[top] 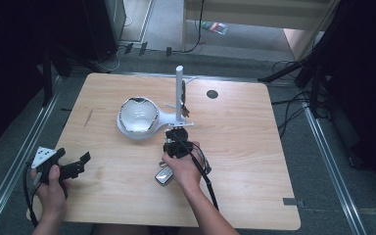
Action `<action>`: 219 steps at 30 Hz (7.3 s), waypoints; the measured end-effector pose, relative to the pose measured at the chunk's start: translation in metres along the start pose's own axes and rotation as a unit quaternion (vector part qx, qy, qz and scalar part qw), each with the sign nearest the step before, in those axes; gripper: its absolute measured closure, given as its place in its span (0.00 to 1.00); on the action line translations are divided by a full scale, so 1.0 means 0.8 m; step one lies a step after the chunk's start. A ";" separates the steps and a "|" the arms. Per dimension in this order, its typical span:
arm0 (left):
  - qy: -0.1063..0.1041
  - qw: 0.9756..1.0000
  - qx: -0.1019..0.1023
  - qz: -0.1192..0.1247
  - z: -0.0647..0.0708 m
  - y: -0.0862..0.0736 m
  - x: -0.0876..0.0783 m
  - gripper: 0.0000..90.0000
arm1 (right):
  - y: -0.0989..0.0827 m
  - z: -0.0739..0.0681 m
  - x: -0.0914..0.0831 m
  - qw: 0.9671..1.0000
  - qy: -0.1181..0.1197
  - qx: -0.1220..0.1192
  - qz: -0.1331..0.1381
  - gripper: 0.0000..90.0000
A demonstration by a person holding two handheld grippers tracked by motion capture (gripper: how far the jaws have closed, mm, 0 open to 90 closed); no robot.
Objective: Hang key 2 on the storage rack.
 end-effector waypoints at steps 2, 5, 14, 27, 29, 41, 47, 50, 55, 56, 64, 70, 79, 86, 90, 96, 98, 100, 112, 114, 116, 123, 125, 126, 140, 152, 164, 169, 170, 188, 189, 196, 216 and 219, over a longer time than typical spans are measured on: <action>0.000 1.000 0.000 0.000 0.000 0.000 0.000 0.00 | 0.004 -0.001 -0.006 1.000 0.003 -0.004 0.015 0.87; 0.000 1.000 0.000 0.001 0.000 0.000 0.000 0.00 | 0.009 -0.001 -0.015 0.999 0.004 -0.019 0.042 0.87; 0.000 1.000 0.002 -0.001 0.000 0.000 0.000 0.00 | 0.021 -0.008 -0.038 0.993 0.044 -0.056 0.093 0.87; -0.001 1.000 0.004 -0.002 0.000 0.000 0.000 0.00 | 0.032 -0.001 -0.058 0.986 0.040 -0.080 0.143 0.87; -0.001 1.000 0.004 -0.003 0.000 0.000 0.000 0.00 | 0.035 -0.002 -0.060 0.984 0.054 -0.083 0.147 0.87; -0.001 1.000 0.001 0.001 0.000 0.000 0.001 0.00 | 0.043 -0.007 -0.071 0.976 0.105 -0.093 0.167 0.86; -0.002 1.000 -0.001 0.000 0.000 0.000 0.001 0.00 | 0.049 -0.004 -0.077 0.974 0.114 -0.084 0.175 0.87; -0.001 1.000 -0.001 0.001 0.000 0.000 0.001 0.00 | 0.052 -0.002 -0.079 0.973 0.104 -0.094 0.184 0.87; -0.002 1.000 0.000 0.000 0.000 0.000 0.001 0.00 | 0.058 0.001 -0.082 0.971 0.103 -0.093 0.194 0.87; -0.002 1.000 0.000 0.000 0.000 0.000 0.001 0.00 | 0.058 0.002 -0.083 0.971 0.105 -0.091 0.194 0.87; -0.003 1.000 0.001 -0.001 0.000 0.000 0.000 0.00 | 0.065 0.007 -0.080 0.968 0.124 -0.089 0.200 0.87; -0.003 1.000 0.001 -0.001 0.000 0.000 0.000 0.00 | 0.076 0.010 -0.080 0.964 0.153 -0.087 0.199 0.87; -0.003 1.000 0.001 -0.002 0.000 0.000 0.000 0.00 | 0.091 0.024 -0.075 0.958 0.203 -0.076 0.187 0.87; -0.003 1.000 0.003 -0.003 0.001 0.000 0.000 0.00 | 0.094 0.033 -0.073 0.949 0.259 -0.067 0.166 0.87; -0.002 1.000 0.003 -0.003 0.001 0.000 0.001 0.00 | 0.096 0.036 -0.072 0.946 0.271 -0.064 0.163 0.87; -0.002 1.000 0.003 -0.002 0.001 0.000 0.000 0.00 | 0.098 0.039 -0.065 0.941 0.298 -0.048 0.154 0.87; -0.002 1.000 0.003 -0.002 0.001 0.000 0.001 0.00 | 0.101 0.039 -0.063 0.939 0.305 -0.043 0.154 0.87; -0.002 1.000 0.003 -0.002 0.001 0.000 0.001 0.00 | 0.102 0.038 -0.061 0.939 0.306 -0.045 0.149 0.87; -0.003 1.000 0.004 -0.001 0.001 0.000 0.000 0.00 | 0.112 0.044 -0.055 0.939 0.315 -0.028 0.137 0.87; -0.003 1.000 0.004 -0.002 0.001 0.000 0.000 0.00 | 0.113 0.044 -0.055 0.939 0.316 -0.026 0.137 0.87; -0.003 1.000 0.003 -0.002 0.001 0.000 0.000 0.00 | 0.113 0.045 -0.055 0.938 0.316 -0.021 0.137 0.86; -0.003 1.000 0.003 -0.002 0.001 0.000 0.001 0.00 | 0.116 0.050 -0.054 0.937 0.323 0.001 0.137 0.85; -0.002 1.000 0.003 -0.002 0.001 0.000 0.001 0.00 | 0.117 0.051 -0.053 0.936 0.322 0.004 0.141 0.85; -0.002 1.000 0.003 -0.002 0.001 0.000 0.001 0.00 | 0.117 0.053 -0.053 0.937 0.319 0.007 0.140 0.84; -0.002 1.000 0.005 -0.001 0.002 0.000 0.001 0.00 | 0.120 0.069 -0.040 0.953 0.262 0.038 0.151 0.83; -0.002 1.000 0.005 -0.002 0.001 0.000 0.001 0.00 | 0.126 0.070 -0.032 0.966 0.191 0.032 0.173 0.67; -0.002 1.000 0.007 -0.003 0.002 0.000 0.002 0.00 | 0.123 0.080 -0.053 0.972 0.137 -0.017 0.192 0.42; -0.002 1.000 0.005 -0.002 0.002 0.000 0.001 0.00 | 0.119 0.094 -0.060 0.979 0.073 -0.029 0.188 0.12; -0.002 1.000 0.005 -0.002 0.002 0.000 0.001 0.00 | 0.117 0.095 -0.063 0.978 0.062 -0.039 0.194 0.07; 0.000 1.000 0.007 -0.001 0.002 0.000 0.001 0.00 | 0.085 0.139 -0.079 0.977 0.034 -0.051 0.203 0.00; 0.000 1.000 0.007 -0.001 0.002 0.000 0.001 0.00 | 0.082 0.143 -0.079 0.977 0.033 -0.049 0.203 0.00; 0.000 1.000 0.009 -0.003 0.002 0.000 0.001 0.00 | 0.066 0.164 -0.082 0.979 0.025 -0.040 0.198 0.00; 0.001 1.000 0.012 -0.002 0.003 0.000 0.001 0.00 | 0.026 0.230 -0.101 0.979 -0.002 -0.014 0.202 0.00; 0.002 1.000 0.013 -0.004 0.003 0.000 0.001 0.00 | 0.019 0.240 -0.102 0.980 -0.010 -0.014 0.199 0.00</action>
Point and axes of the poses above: each handheld gripper's, and its own axes: x roughly forward along the jaws, y roughly out of its top, z roughly to its right, the point moved 9 cm from there along x, roughly forward along the jaws, and after that the axes turned 9 degrees about x, right-handed, at the moved point
